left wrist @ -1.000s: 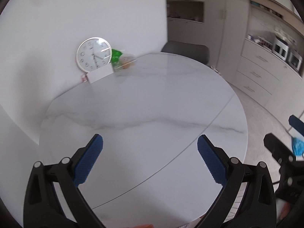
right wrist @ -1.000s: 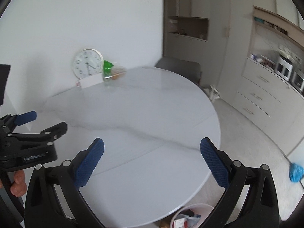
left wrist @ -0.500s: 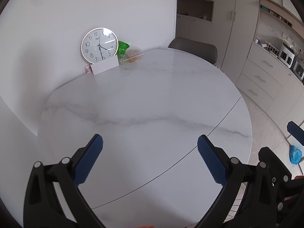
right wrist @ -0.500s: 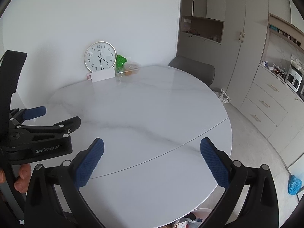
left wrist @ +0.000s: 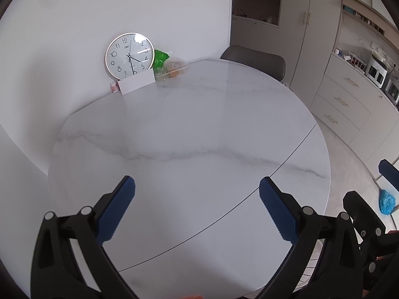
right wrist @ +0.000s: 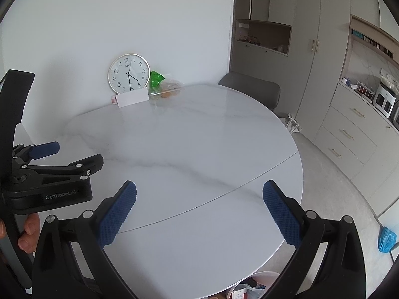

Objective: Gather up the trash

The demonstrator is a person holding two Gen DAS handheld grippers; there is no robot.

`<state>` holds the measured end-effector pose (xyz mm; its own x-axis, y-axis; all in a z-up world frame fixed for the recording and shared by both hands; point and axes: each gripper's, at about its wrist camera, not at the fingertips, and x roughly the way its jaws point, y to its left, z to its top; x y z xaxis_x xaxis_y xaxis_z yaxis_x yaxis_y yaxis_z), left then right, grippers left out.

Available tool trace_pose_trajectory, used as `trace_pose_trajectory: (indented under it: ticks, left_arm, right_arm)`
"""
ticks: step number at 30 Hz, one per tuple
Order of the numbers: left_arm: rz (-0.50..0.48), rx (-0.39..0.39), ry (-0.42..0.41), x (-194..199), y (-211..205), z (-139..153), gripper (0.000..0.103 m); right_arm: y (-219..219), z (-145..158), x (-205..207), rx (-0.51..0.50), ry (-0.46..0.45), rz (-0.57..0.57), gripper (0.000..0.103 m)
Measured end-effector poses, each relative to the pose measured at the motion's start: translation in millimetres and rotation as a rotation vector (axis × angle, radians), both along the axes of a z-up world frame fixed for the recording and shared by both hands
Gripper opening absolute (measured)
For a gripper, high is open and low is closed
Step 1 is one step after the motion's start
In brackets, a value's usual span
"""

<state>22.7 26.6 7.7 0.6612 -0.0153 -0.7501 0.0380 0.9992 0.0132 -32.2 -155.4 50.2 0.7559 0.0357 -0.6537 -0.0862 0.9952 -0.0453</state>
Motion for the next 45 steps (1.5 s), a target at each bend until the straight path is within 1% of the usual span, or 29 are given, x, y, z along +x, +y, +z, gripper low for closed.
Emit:
trace_pose_trajectory:
  ticks: [19,37,45]
  left_arm:
    - [-0.015,0.002,0.003,1,2,-3,0.095]
    - [0.005,0.01,-0.01,-1,4,-2,0.095]
    - [0.023,-0.005,-0.026,-1,8,-1,0.095]
  right_arm:
    - [-3,-4,-4,-0.002,0.009,-0.007,0.101]
    - [-4,-11,-5,-0.007,0.017,-0.005,0.101]
    - [-5,-13,-6,-0.01,0.023,-0.006,0.101]
